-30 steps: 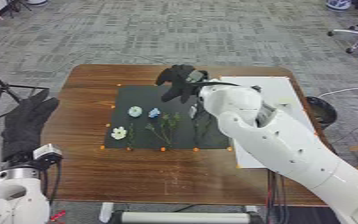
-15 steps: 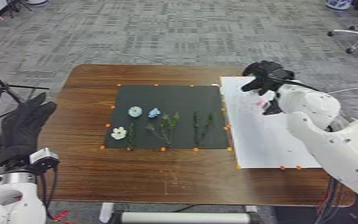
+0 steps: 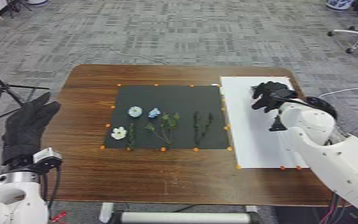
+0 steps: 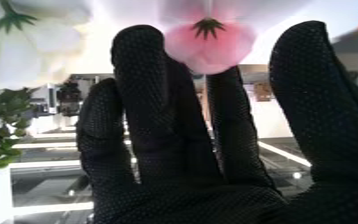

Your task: Arrange flowers

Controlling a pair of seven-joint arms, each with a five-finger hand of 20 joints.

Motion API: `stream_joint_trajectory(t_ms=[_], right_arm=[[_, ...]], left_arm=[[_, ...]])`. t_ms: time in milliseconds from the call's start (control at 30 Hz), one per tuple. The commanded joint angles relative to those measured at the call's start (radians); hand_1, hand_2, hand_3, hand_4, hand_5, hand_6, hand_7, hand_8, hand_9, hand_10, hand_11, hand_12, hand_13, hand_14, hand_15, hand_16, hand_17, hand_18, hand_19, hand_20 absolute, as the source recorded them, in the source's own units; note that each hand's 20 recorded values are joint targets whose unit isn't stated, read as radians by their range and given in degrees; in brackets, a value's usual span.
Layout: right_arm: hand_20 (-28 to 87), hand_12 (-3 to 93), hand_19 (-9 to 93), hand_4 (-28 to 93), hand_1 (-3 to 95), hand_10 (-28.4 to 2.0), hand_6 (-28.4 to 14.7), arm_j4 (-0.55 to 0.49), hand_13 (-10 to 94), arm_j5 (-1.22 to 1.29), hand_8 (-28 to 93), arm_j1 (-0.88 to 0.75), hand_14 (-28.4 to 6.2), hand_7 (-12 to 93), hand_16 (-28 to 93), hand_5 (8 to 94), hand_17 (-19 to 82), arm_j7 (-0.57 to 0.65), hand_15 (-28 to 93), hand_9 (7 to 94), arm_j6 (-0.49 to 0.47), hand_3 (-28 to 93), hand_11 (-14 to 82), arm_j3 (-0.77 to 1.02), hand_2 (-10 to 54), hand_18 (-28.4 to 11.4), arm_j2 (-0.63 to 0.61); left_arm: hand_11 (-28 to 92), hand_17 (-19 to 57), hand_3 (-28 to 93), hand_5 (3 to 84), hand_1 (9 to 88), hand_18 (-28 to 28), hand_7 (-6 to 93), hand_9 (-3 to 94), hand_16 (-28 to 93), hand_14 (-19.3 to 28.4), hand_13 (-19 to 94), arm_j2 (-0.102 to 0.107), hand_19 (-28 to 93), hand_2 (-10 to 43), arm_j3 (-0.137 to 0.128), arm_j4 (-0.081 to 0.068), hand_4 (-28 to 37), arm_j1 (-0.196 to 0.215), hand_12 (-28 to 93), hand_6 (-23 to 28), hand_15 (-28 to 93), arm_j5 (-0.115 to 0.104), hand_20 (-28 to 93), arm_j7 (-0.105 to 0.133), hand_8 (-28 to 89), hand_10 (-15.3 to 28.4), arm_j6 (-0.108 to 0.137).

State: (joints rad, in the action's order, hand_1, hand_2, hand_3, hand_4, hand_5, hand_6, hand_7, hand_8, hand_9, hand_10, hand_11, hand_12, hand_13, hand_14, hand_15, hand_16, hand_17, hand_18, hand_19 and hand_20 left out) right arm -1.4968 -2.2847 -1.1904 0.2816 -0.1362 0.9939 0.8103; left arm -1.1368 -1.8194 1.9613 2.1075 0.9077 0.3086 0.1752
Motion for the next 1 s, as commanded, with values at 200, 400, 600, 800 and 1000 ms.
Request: stream_joint_trajectory(t_ms=[200,400,600,800,1000], right_arm=[[59,29.8,76,-18,60.3,-11.7,1.0,0.02,76,-0.03,4,0.021,-9.0,21,33,76.1,39,-0.017,54,82.5,0.261,58,8.7,-0.073,-9.5,-21.1,-0.032],[60,32.1,77,-18,61.3,-11.7,0.6,-0.077,77,0.052,4,0.117,-8.5,21,34,77.8,40,-0.004,55,84.8,0.368,58,7.7,-0.146,-9.5,-21.3,-0.05],[60,32.3,78,-17,61.3,-12.2,0.3,-0.173,77,0.141,5,0.227,-8.7,21,35,78.6,40,-0.016,55,85.5,0.355,58,7.4,-0.277,-9.5,-21.5,-0.007],[60,32.1,77,-17,61.4,-12.3,0.5,-0.159,77,0.151,5,0.324,-8.8,20,35,78.9,40,-0.047,55,85.6,0.313,58,7.0,-0.435,-9.5,-21.5,0.116],[60,31.9,77,-17,61.4,-12.3,0.6,-0.08,77,0.114,5,0.358,-8.8,20,35,79.1,40,-0.068,55,85.7,0.257,58,6.8,-0.516,-9.5,-21.6,0.266]], left_arm=[[20,10.9,68,48.3,23.0,10.2,9.9,50.5,-3,16.3,40,-0.023,8,9.8,-0.017,0.016,-28.3,0.027,9,5.1,15,-0.002,18,0.005,-7,15.4,-0.011],[20,10.9,68,48.2,23.1,10.1,9.8,50.6,-3,16.4,40,-0.026,8,9.9,-0.036,0.018,-28.3,0.043,9,5.1,15,-0.006,18,0.009,-7,15.4,-0.023],[20,11.0,68,48.3,23.1,10.1,9.8,50.5,-3,16.4,40,-0.015,8,9.9,-0.027,0.018,-28.3,0.034,9,5.1,15,-0.005,18,0.002,-7,15.5,-0.012],[20,11.0,68,48.2,23.1,10.0,9.8,50.6,-3,16.4,40,-0.008,8,9.9,-0.021,0.018,-28.3,0.023,9,5.2,15,-0.003,18,-0.005,-7,15.5,0.0],[20,11.0,68,48.3,23.0,10.1,9.8,50.5,-3,16.4,40,-0.007,8,9.8,-0.01,0.016,-28.3,0.01,9,5.2,15,0.001,18,-0.01,-7,15.5,0.001]])
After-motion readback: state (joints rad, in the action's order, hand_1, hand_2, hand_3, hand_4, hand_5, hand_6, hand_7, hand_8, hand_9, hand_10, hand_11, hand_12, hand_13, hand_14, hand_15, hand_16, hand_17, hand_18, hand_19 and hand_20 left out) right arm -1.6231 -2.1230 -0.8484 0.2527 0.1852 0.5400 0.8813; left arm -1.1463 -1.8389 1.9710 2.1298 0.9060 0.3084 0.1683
